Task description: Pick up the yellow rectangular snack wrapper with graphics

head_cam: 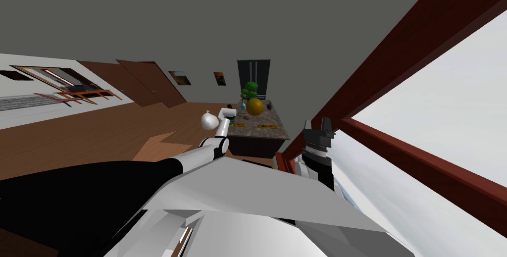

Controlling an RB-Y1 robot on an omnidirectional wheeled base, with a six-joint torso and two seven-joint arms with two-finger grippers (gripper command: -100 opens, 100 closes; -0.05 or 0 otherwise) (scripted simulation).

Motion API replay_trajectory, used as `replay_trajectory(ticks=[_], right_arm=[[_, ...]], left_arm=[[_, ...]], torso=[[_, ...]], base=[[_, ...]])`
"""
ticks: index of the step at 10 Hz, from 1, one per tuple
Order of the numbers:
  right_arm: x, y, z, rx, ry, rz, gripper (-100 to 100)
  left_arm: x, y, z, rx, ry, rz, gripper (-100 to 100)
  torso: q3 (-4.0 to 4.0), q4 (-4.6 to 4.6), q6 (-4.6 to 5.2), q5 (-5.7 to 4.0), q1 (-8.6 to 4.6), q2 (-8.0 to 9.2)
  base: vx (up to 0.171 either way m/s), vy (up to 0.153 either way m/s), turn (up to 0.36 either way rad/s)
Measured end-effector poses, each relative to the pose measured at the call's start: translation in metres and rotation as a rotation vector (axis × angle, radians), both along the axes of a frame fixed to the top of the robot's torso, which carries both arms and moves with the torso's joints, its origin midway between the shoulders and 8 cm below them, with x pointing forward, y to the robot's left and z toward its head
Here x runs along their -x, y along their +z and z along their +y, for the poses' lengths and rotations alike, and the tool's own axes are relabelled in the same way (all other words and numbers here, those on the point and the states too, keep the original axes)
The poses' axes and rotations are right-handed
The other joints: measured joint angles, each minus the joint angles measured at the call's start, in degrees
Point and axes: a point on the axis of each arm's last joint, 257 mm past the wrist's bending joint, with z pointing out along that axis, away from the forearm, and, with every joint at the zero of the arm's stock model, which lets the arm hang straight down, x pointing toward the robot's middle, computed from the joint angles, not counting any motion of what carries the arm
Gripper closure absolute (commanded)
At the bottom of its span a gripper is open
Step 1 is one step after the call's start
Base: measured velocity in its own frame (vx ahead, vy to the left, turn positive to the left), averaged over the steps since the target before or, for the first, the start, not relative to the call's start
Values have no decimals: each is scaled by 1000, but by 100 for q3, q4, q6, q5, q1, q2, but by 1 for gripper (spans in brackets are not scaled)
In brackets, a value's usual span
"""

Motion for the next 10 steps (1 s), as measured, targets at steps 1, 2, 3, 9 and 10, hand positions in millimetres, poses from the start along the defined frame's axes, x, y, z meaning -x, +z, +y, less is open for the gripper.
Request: replay_trajectory(ticks=[1,2,3,9,10], right_arm=[[0,0,0,0,0,0,0],[0,0,0,0,0,0,0],[0,0,0,0,0,0,0],[0,0,0,0,0,0,0],[0,0,0,0,0,0,0]], left_arm=[[5,-8,-1,17,11,39,-100],[10,-12,-1,29,19,67,-100],[16,-18,-3,45,29,106,-100],[49,-41,-11,116,71,273,-100],[56,-45,-14,132,79,309,-100]], torso=[[-2,-1,2,0,1,-4],[-1,0,-1,0,0,-1],[0,0,2,0,1,-1],[2,1,0,0,0,4],[0,0,1,1,5,0]], base=[[30,34,-43],[30,37,-86],[24,36,-41],[25,39,-61],[40,63,-105]])
